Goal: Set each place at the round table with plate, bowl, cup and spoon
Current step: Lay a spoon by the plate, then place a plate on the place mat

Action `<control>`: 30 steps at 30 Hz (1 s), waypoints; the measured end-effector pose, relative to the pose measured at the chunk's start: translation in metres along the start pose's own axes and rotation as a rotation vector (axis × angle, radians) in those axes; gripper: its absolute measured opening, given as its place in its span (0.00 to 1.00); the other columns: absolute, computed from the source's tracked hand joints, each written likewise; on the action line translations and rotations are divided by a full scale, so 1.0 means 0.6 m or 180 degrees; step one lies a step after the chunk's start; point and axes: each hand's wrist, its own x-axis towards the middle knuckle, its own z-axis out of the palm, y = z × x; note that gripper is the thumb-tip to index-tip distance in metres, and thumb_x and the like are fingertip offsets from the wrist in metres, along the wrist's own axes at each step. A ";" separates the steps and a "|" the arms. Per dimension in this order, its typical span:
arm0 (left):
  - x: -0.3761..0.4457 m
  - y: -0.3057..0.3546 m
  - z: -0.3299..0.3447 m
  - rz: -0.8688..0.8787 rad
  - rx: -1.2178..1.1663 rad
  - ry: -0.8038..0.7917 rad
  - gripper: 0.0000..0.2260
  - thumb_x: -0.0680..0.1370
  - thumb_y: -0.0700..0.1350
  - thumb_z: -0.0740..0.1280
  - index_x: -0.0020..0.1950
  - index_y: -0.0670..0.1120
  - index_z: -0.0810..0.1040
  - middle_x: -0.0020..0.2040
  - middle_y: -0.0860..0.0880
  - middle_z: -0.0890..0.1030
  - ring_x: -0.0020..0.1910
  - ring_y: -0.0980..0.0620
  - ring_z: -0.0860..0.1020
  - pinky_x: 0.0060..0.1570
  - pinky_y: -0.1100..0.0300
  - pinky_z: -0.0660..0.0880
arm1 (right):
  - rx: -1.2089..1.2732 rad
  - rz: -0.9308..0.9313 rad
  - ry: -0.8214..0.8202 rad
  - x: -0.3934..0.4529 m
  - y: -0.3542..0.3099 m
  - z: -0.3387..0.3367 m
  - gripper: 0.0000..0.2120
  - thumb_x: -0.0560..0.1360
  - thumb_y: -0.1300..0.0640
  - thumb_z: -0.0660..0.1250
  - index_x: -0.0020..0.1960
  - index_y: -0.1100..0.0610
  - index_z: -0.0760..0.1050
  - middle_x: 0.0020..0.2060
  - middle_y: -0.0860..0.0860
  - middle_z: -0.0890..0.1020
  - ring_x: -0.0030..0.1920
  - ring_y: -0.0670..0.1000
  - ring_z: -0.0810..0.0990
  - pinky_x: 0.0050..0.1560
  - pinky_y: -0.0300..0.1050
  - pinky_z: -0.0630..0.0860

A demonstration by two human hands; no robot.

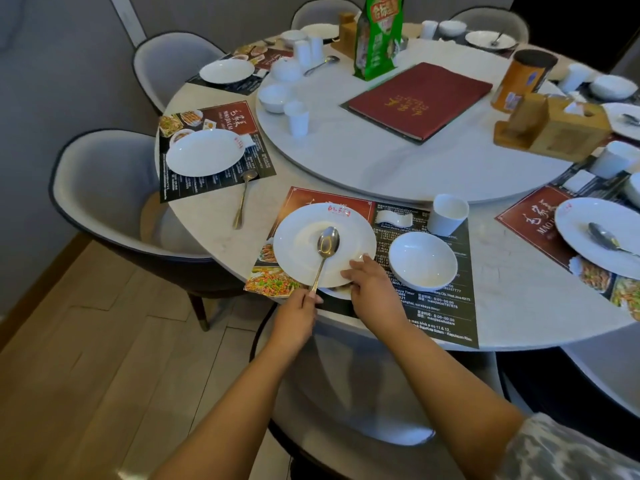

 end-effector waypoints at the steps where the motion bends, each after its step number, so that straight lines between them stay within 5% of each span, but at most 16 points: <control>1: 0.002 -0.002 -0.003 0.0003 0.0065 0.0037 0.12 0.83 0.47 0.55 0.48 0.49 0.77 0.37 0.48 0.75 0.35 0.53 0.72 0.36 0.59 0.69 | 0.0005 0.0001 0.0027 0.000 -0.001 0.000 0.16 0.78 0.66 0.60 0.63 0.58 0.77 0.69 0.55 0.73 0.75 0.55 0.59 0.74 0.42 0.52; 6: 0.010 -0.007 -0.035 0.0070 0.0395 0.0058 0.12 0.82 0.48 0.58 0.51 0.47 0.80 0.49 0.46 0.81 0.43 0.52 0.78 0.38 0.60 0.76 | 0.0162 0.0083 0.0167 0.002 -0.022 -0.006 0.16 0.78 0.66 0.60 0.63 0.56 0.77 0.67 0.53 0.74 0.74 0.53 0.62 0.73 0.42 0.55; 8: 0.015 -0.005 -0.058 0.0197 0.0530 0.0143 0.11 0.82 0.49 0.59 0.50 0.48 0.81 0.47 0.48 0.81 0.46 0.51 0.79 0.45 0.55 0.78 | 0.0235 0.0153 0.0402 0.010 -0.041 -0.010 0.15 0.77 0.66 0.60 0.59 0.55 0.79 0.63 0.53 0.77 0.69 0.53 0.67 0.68 0.38 0.60; 11: 0.035 0.004 -0.102 0.0377 0.0522 0.0185 0.09 0.81 0.48 0.61 0.49 0.49 0.80 0.44 0.51 0.81 0.42 0.54 0.79 0.39 0.60 0.73 | 0.0554 0.0351 0.0593 0.034 -0.082 -0.010 0.14 0.77 0.65 0.60 0.56 0.53 0.80 0.59 0.52 0.78 0.63 0.52 0.71 0.58 0.35 0.63; 15: 0.086 0.018 -0.177 0.0412 0.0185 0.0287 0.09 0.81 0.44 0.60 0.49 0.49 0.81 0.43 0.51 0.80 0.36 0.56 0.78 0.34 0.64 0.72 | 0.0778 0.0354 0.0668 0.086 -0.155 0.016 0.12 0.77 0.64 0.62 0.53 0.51 0.81 0.56 0.51 0.80 0.62 0.51 0.72 0.62 0.38 0.64; 23: 0.194 0.036 -0.365 0.0635 0.0289 0.0006 0.11 0.82 0.45 0.58 0.51 0.51 0.79 0.45 0.50 0.80 0.42 0.52 0.79 0.45 0.57 0.76 | 0.1179 0.0451 0.0866 0.207 -0.318 0.104 0.11 0.77 0.62 0.63 0.52 0.51 0.81 0.52 0.47 0.82 0.55 0.47 0.77 0.57 0.42 0.73; 30: 0.287 0.054 -0.489 0.0696 0.0171 -0.0030 0.11 0.82 0.42 0.58 0.48 0.50 0.80 0.43 0.49 0.80 0.40 0.52 0.79 0.39 0.62 0.74 | 0.1200 0.0572 0.0976 0.297 -0.408 0.150 0.11 0.76 0.64 0.63 0.52 0.52 0.81 0.51 0.46 0.80 0.51 0.45 0.76 0.53 0.37 0.70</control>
